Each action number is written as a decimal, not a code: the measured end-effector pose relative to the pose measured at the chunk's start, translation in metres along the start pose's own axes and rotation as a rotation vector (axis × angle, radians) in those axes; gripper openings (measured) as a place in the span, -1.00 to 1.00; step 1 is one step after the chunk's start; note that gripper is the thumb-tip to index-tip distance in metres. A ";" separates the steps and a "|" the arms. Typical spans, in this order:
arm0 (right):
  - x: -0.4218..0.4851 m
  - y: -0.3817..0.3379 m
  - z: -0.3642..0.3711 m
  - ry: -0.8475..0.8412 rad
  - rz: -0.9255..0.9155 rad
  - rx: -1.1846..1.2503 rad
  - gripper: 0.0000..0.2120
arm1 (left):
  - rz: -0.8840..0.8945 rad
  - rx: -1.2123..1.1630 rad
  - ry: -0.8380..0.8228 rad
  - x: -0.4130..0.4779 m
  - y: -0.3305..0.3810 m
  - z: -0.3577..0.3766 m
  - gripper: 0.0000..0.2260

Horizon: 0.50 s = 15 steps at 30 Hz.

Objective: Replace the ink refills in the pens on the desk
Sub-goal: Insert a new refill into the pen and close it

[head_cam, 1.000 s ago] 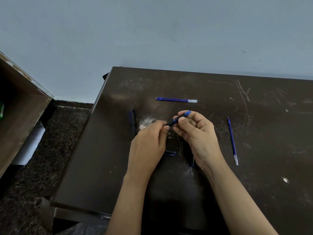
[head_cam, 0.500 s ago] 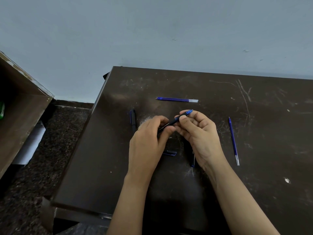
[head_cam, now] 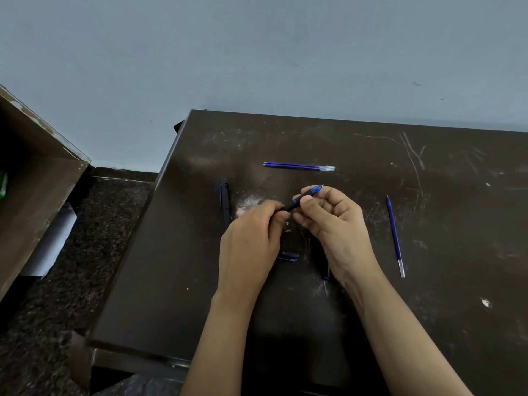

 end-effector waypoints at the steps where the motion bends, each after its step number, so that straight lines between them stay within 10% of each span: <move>1: 0.000 0.000 0.000 -0.001 0.001 0.007 -0.89 | 0.001 -0.014 -0.001 0.001 0.000 0.000 -0.89; 15: 0.001 0.002 -0.001 -0.007 0.001 0.028 -0.90 | 0.026 -0.093 0.018 0.001 0.001 -0.005 -0.85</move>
Point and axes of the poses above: each hand's wrist, its own x-axis towards the middle knuckle, its own z-axis out of the palm, y = z × x, the point moved 2 cm from there along x, towards the middle knuckle, and after that the axes turned 9 degrees about x, right-handed, at the moved point
